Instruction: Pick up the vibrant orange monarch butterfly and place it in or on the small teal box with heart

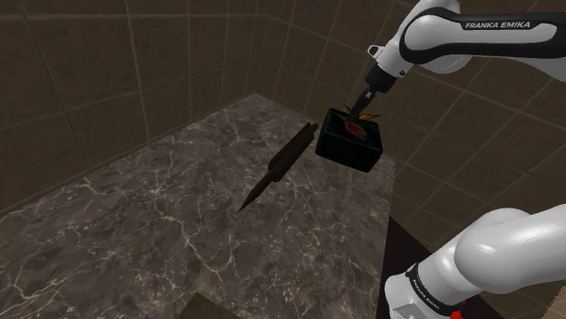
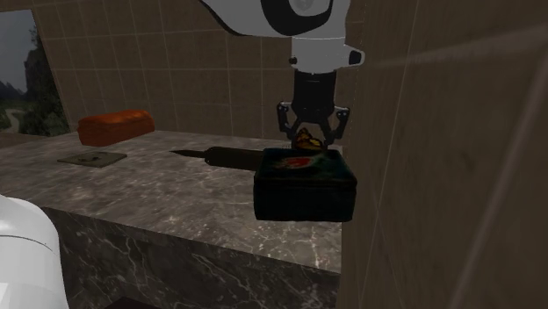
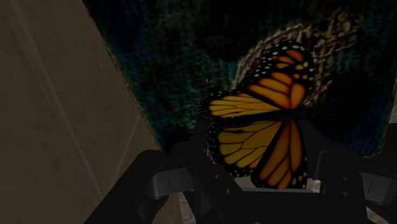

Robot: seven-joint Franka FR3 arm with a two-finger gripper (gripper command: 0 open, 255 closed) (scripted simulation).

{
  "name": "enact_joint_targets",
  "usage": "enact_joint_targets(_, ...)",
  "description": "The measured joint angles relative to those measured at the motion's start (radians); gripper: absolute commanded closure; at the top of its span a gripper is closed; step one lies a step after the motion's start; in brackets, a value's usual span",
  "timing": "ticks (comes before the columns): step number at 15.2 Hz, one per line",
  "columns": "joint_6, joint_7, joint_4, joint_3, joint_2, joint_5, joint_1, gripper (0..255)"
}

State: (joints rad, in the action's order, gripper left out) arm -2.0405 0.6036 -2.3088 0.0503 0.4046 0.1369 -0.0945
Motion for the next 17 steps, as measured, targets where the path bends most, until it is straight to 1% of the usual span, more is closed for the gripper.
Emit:
enact_joint_targets(4, -0.004, 0.000, -0.003, 0.000, 0.000, 0.000, 0.000, 255)
enact_joint_targets(5, -0.004, 0.000, -0.004, 0.000, 0.000, 0.000, 0.000, 0)
enact_joint_targets(11, -0.004, 0.000, -0.004, -0.001, 0.000, 0.000, 0.000, 0)
enact_joint_targets(12, 0.012, 0.000, 0.003, 0.001, 0.009, -0.001, -0.001, 0)
enact_joint_targets(15, 0.093, -0.002, 0.071, 0.008, 0.023, -0.008, -0.006, 0)
enact_joint_targets(17, 0.117, -0.004, 0.089, 0.008, 0.029, -0.010, -0.006, 0)
